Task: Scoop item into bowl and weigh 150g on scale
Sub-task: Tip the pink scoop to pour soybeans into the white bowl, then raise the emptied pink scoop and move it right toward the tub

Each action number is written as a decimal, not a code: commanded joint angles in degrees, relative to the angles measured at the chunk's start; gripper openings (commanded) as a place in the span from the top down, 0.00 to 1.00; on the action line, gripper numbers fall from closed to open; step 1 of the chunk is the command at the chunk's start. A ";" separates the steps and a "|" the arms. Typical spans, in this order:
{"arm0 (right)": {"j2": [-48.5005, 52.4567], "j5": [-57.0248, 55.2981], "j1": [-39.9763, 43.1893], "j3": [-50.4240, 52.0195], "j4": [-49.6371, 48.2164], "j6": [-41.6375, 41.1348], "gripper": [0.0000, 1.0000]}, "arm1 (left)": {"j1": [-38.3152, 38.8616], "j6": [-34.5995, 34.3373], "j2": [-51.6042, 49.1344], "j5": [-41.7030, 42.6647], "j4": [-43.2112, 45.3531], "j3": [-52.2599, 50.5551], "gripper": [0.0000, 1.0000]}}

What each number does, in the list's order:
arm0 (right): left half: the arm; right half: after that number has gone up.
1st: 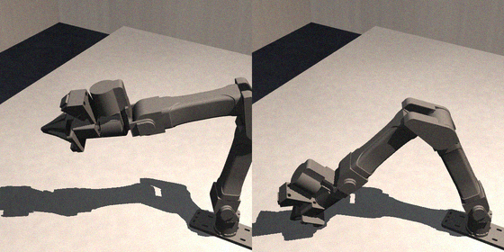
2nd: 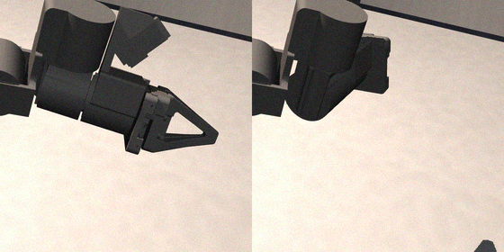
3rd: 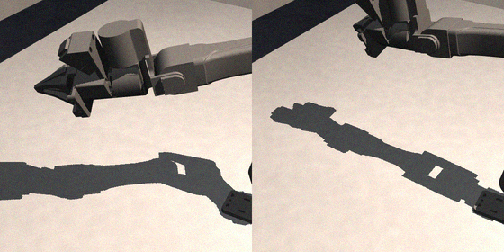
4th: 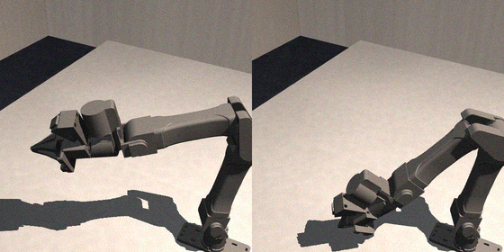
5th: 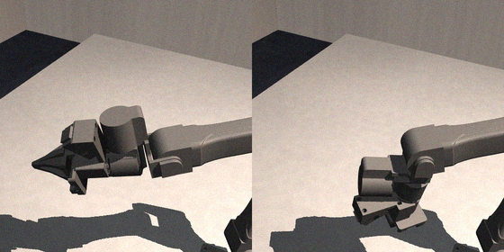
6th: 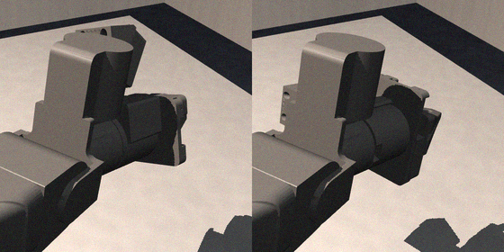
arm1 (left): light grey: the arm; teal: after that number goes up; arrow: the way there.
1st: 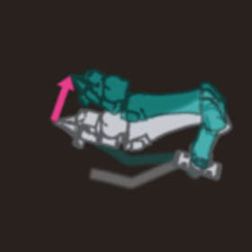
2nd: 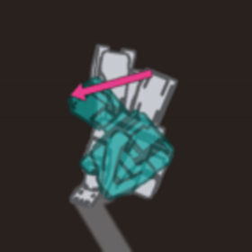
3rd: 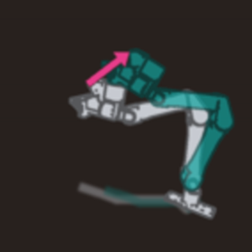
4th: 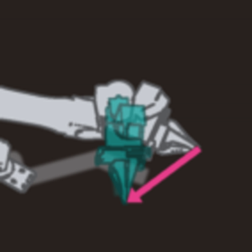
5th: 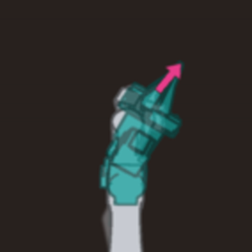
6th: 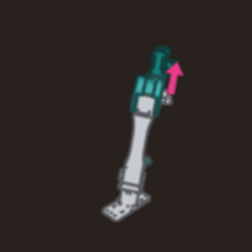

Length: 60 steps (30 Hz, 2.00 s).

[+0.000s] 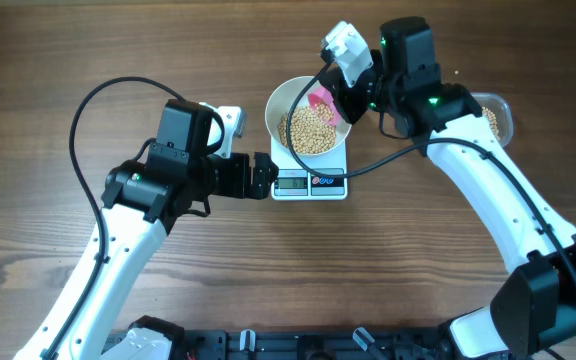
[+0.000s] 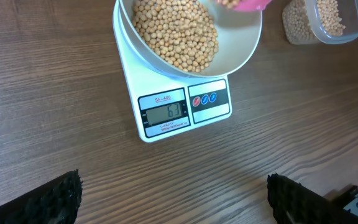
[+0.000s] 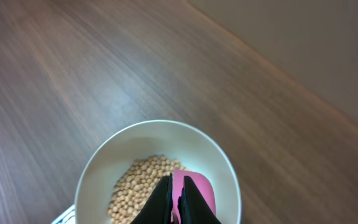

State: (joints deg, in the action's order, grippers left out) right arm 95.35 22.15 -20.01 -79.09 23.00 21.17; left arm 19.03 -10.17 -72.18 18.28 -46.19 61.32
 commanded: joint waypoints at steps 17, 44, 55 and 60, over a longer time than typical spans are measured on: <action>-1.27 -6.34 -5.14 0.04 -3.52 8.92 0.96 | 0.20 0.90 -0.15 0.70 0.15 -0.42 0.00; -1.29 20.83 6.69 0.04 -10.64 -38.93 0.96 | 0.20 0.90 -0.15 0.70 0.15 -0.42 0.00; -1.29 37.97 24.48 0.04 -13.16 -53.75 0.96 | 0.20 0.90 -0.15 0.70 0.15 -0.42 0.00; -1.29 38.88 31.61 0.04 -13.11 -54.69 0.96 | 0.20 0.90 -0.15 0.70 0.15 -0.42 0.00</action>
State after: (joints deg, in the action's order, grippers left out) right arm 95.35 56.62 7.90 -79.09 10.20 -31.07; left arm 19.03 -10.20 -72.18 18.28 -46.19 61.32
